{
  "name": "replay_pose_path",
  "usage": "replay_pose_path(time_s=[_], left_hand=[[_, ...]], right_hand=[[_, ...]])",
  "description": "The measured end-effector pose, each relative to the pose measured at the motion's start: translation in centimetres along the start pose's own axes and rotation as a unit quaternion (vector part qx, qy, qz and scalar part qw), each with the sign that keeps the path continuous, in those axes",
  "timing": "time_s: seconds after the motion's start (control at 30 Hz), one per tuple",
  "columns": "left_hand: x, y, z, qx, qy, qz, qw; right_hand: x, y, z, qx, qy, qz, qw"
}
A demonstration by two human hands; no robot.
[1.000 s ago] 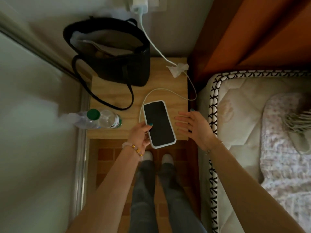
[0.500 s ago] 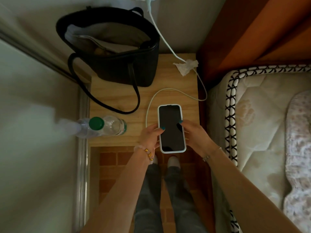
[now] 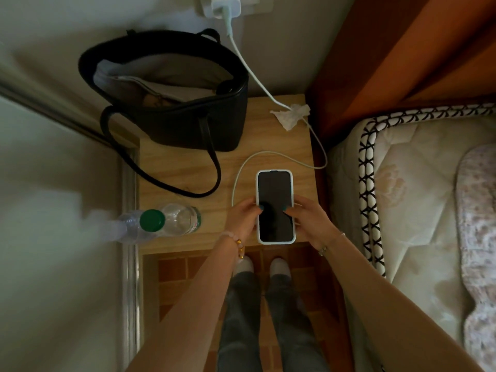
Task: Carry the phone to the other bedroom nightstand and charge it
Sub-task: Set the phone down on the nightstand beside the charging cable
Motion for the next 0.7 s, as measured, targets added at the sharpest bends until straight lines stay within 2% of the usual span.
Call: replay_pose_path(time_s=[0.2,0.47,0.7], left_hand=[[2.6,0.0,-0.8,0.007,0.011,0.038,0.999],[3.8,0.5,-1.4,0.011,0.081,0.031,0.996],[4.8,1.2,-1.6,0.01,0.1,0.034,0.994]], right_hand=[[1.7,-1.9,0.0,-0.002,0.021,0.057,0.998],[1.3,-3.1,0.6,-0.009,0.043,0.081,0.996],[0.8,-3.9,1.0,-0.006,0.07,0.115,0.991]])
Point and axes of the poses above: each hand's wrist, its own y-axis away from the middle knuckle, its own x-axis out of the back of the hand, z = x × y, the point moved 6 cm from there along -y, towards the middle knuckle, and after that the axes turned 8 degrees about -z, right-handed, at the moved point
